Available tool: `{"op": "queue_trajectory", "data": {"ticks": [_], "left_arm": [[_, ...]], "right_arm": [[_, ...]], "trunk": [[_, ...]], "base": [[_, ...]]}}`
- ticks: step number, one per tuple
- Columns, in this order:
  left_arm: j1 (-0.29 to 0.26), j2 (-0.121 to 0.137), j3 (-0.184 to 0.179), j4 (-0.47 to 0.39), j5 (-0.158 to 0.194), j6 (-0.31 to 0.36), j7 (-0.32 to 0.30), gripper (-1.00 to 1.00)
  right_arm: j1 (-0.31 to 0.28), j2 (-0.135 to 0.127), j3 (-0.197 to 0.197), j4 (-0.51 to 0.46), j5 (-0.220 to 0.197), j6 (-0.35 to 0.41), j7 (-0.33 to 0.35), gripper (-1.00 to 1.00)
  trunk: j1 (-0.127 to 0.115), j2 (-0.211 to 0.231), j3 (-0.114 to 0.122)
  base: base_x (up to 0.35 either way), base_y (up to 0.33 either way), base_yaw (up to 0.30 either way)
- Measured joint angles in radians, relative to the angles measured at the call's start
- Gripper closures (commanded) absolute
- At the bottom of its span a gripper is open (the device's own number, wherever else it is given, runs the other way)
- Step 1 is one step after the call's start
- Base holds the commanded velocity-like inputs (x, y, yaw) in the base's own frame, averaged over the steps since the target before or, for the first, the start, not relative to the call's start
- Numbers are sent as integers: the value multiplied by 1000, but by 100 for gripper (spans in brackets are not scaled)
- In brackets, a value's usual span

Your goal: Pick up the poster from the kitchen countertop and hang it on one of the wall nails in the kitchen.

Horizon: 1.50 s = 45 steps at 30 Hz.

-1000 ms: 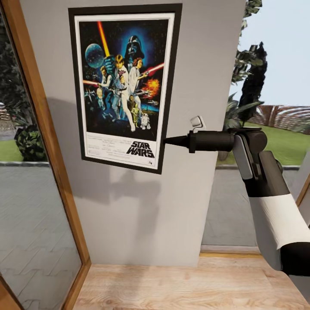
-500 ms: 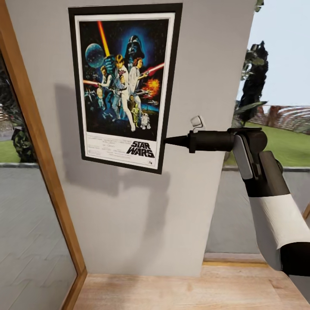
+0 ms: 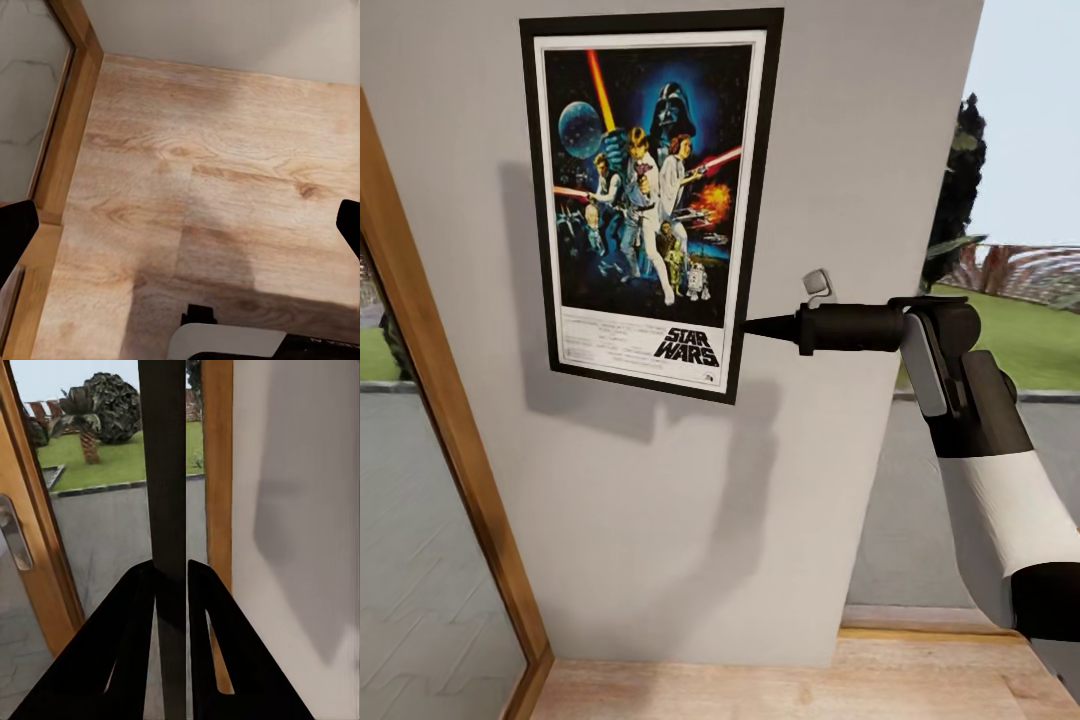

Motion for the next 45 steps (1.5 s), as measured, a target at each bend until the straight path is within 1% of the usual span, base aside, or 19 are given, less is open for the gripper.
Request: {"op": "queue_trajectory", "data": {"ticks": [14,30,45], "left_arm": [[0,0,0,-2,0,0,0,-100],[0,0,0,-3,0,0,0,-100],[0,0,0,-3,0,0,0,-100]], "right_arm": [[1,0,1,3,-1,1,0,100],[2,0,0,3,1,0,0,100],[2,-1,0,3,-1,0,0,100]], "trunk": [[0,0,0],[0,0,0],[0,0,0]], "base": [[27,0,0],[263,0,0],[26,0,0]]}}
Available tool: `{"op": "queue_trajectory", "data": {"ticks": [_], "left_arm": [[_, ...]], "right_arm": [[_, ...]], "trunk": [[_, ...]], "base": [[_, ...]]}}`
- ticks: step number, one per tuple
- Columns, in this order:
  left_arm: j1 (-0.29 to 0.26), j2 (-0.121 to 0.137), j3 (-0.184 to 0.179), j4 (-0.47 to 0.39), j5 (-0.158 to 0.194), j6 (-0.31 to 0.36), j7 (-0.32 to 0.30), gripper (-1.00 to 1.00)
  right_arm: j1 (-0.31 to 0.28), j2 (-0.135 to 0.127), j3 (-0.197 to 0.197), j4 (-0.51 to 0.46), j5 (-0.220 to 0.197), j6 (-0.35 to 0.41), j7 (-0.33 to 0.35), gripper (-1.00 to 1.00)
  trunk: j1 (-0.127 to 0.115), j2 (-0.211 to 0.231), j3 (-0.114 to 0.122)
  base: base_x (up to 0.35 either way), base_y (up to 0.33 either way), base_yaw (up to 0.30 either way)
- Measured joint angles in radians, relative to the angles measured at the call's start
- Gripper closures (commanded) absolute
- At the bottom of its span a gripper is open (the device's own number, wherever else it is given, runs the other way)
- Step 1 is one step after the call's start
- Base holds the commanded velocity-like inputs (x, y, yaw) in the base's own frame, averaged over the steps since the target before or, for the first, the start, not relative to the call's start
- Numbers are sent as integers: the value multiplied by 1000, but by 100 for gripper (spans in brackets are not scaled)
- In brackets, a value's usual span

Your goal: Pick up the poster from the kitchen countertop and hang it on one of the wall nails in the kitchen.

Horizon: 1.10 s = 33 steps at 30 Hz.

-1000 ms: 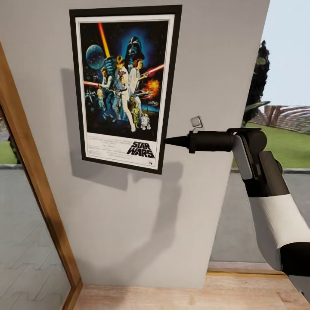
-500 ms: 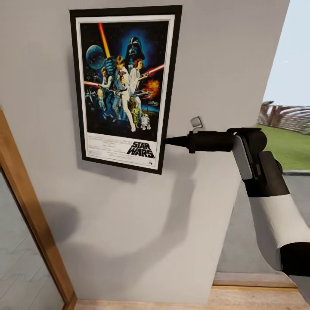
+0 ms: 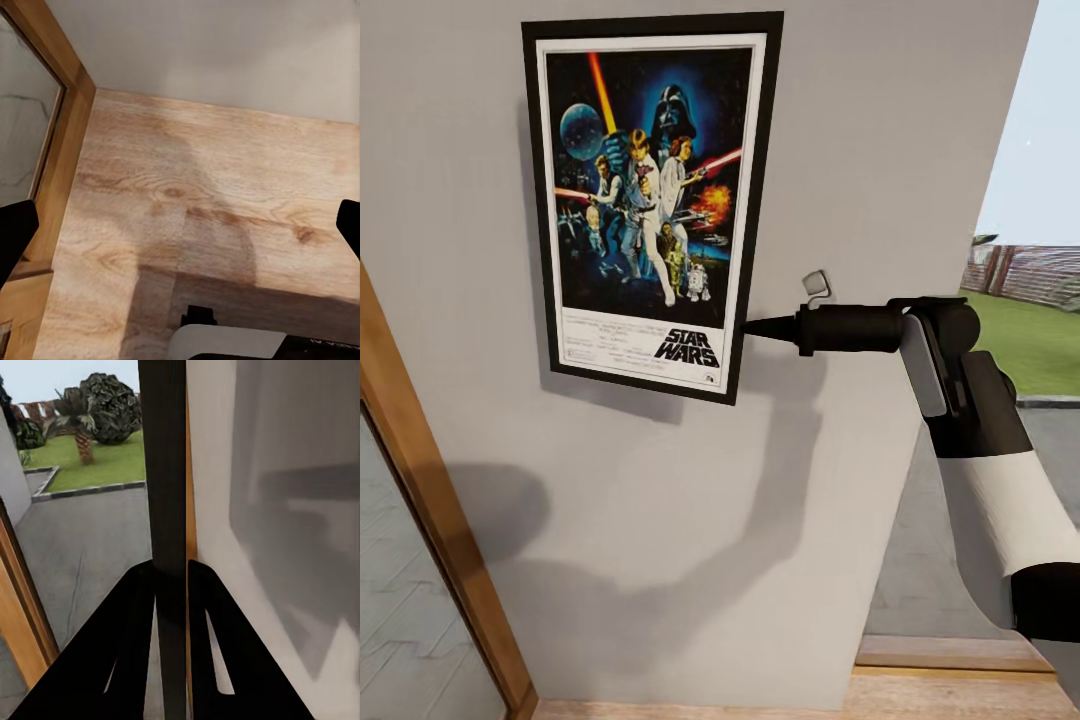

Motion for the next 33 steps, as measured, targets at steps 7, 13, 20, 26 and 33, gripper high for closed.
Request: {"op": "queue_trajectory", "data": {"ticks": [7,13,20,26,33], "left_arm": [[0,0,0,-1,0,0,0,-100],[0,1,0,-1,0,0,0,-100],[0,1,0,-2,0,0,0,-100],[0,0,1,-2,0,0,0,-100],[0,1,1,-2,0,0,0,-100]], "right_arm": [[0,0,0,0,-1,1,0,100],[0,0,0,0,1,0,0,100],[0,0,0,0,0,0,-1,100],[0,0,0,0,0,0,-1,100],[0,0,0,0,0,0,-2,100]], "trunk": [[0,0,0],[0,0,0],[0,0,0],[0,0,0],[0,0,0]], "base": [[101,0,0],[234,0,0],[40,0,0],[4,0,0],[0,0,0]]}}
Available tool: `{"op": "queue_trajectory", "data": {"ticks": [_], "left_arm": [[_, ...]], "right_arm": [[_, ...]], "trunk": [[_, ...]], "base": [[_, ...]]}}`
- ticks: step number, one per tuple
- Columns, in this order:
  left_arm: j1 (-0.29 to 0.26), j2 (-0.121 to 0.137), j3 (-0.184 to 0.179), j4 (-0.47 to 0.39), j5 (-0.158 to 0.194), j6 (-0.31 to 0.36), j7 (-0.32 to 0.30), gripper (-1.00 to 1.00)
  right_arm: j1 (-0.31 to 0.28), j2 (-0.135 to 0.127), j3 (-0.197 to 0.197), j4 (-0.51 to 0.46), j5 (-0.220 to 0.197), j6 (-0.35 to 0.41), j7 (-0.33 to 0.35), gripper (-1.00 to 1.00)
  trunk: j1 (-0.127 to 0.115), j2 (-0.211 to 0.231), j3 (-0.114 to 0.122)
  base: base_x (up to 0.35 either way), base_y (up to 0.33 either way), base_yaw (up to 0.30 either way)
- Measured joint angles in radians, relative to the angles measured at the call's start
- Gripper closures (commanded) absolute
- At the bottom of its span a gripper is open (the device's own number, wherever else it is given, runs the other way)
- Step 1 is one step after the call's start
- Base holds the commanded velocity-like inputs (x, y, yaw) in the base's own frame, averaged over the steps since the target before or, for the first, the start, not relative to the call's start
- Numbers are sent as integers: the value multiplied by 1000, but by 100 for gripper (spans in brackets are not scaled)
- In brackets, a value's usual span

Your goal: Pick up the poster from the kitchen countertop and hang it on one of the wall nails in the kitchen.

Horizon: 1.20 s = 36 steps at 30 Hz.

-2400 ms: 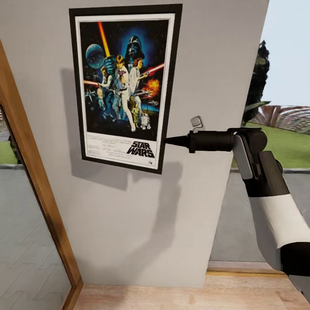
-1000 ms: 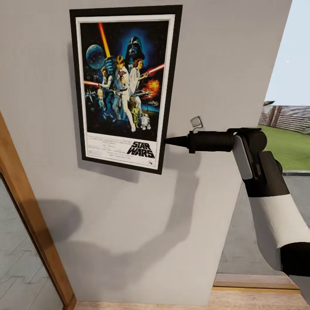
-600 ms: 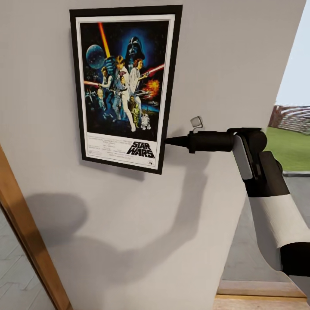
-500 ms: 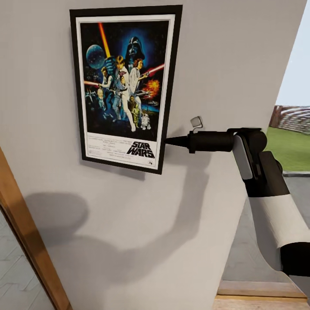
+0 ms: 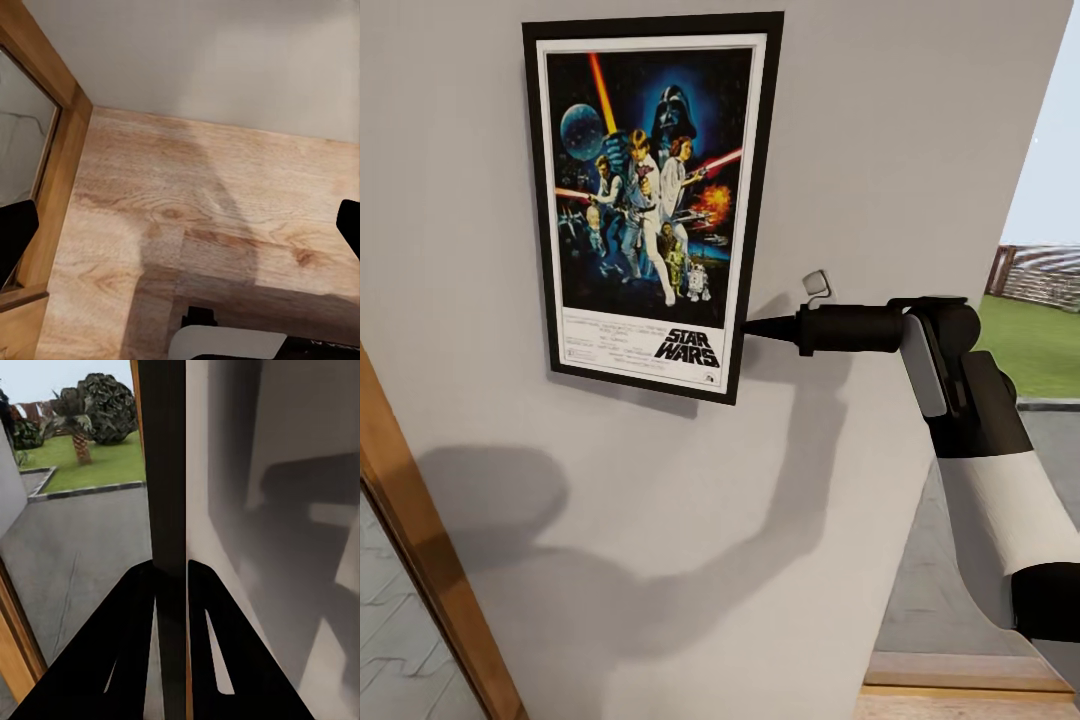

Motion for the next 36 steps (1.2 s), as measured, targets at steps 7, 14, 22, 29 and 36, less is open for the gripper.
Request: {"op": "queue_trajectory", "data": {"ticks": [7,14,22,29,36], "left_arm": [[0,0,1,-1,0,0,0,-100],[0,-1,1,-1,0,0,0,-100],[0,0,1,-1,0,0,0,-100],[0,0,1,-1,0,0,0,-100],[0,0,1,-1,0,0,0,-100]], "right_arm": [[0,1,0,0,0,1,0,100],[0,0,0,0,1,2,0,100],[4,1,0,0,0,0,0,100],[25,1,1,-1,1,-2,1,100],[145,1,2,-18,-1,-57,4,100]], "trunk": [[0,0,0],[0,0,0],[0,0,0],[0,0,0],[0,0,0]], "base": [[0,0,0],[0,0,0],[0,0,0],[0,0,0],[0,0,0]]}}
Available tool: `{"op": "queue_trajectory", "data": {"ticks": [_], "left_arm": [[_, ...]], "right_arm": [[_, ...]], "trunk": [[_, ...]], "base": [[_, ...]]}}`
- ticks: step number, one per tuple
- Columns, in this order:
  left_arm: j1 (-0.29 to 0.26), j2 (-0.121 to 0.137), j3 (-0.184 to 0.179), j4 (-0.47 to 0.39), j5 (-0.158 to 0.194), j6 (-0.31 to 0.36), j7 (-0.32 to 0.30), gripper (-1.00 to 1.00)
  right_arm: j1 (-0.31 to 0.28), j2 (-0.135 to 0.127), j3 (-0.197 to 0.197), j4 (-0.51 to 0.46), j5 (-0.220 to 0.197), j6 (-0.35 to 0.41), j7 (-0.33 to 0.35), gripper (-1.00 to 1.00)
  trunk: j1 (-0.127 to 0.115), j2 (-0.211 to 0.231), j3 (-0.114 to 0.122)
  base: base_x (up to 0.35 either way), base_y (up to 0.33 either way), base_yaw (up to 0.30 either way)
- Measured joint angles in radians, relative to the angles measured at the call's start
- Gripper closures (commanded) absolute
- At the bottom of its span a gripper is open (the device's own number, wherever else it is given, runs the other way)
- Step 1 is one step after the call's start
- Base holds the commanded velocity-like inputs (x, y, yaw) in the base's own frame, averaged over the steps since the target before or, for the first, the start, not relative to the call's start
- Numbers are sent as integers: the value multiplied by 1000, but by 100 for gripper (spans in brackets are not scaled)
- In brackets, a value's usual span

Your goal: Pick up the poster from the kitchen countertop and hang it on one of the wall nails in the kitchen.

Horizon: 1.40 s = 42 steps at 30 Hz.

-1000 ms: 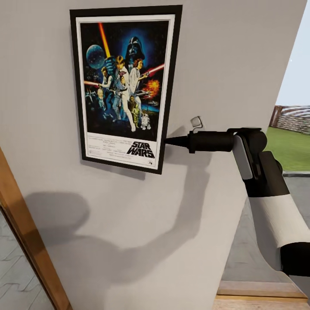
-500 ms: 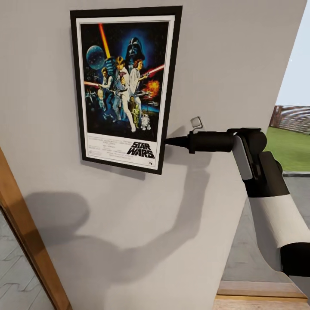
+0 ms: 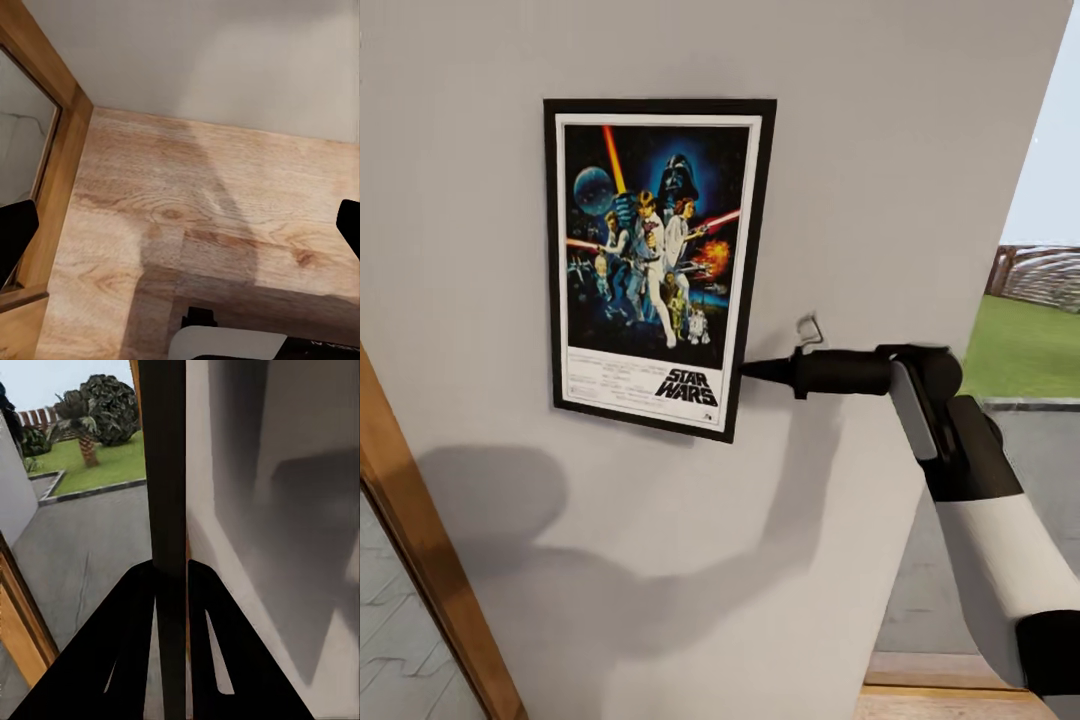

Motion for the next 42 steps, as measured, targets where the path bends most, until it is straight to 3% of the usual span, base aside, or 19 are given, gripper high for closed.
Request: {"op": "queue_trajectory", "data": {"ticks": [8,42], "left_arm": [[0,0,0,0,0,0,0,-100],[0,-1,0,0,0,0,0,-100]], "right_arm": [[19,0,4,-41,-3,-18,1,100],[38,0,4,-51,-1,-19,1,100]], "trunk": [[0,0,0],[0,0,0]], "base": [[0,0,0],[0,0,0]]}}
